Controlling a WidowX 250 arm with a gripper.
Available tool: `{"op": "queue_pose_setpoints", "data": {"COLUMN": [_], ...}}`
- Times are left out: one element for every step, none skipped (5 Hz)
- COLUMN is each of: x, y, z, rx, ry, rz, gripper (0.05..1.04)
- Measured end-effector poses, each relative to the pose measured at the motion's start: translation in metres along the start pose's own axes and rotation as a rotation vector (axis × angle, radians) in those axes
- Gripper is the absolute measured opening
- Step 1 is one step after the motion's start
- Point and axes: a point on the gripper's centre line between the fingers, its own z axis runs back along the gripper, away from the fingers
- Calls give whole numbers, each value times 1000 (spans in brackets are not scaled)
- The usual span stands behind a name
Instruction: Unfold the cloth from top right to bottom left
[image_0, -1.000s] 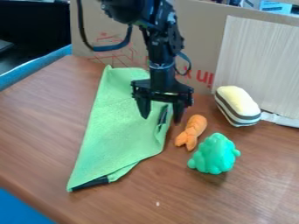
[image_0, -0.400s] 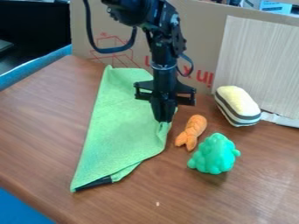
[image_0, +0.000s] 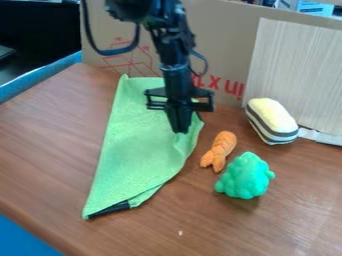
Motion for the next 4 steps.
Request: {"op": "queue_pose_setpoints", "data": {"x": [6,6,0,-8], "y": [26,54,78,101], "z": [12,19,23,26], "rx": [-100,-151,-163,-131], "ry": [22,30,63,99], "rz": [18,48,73,99], "gripper": [60,60,59,59]}}
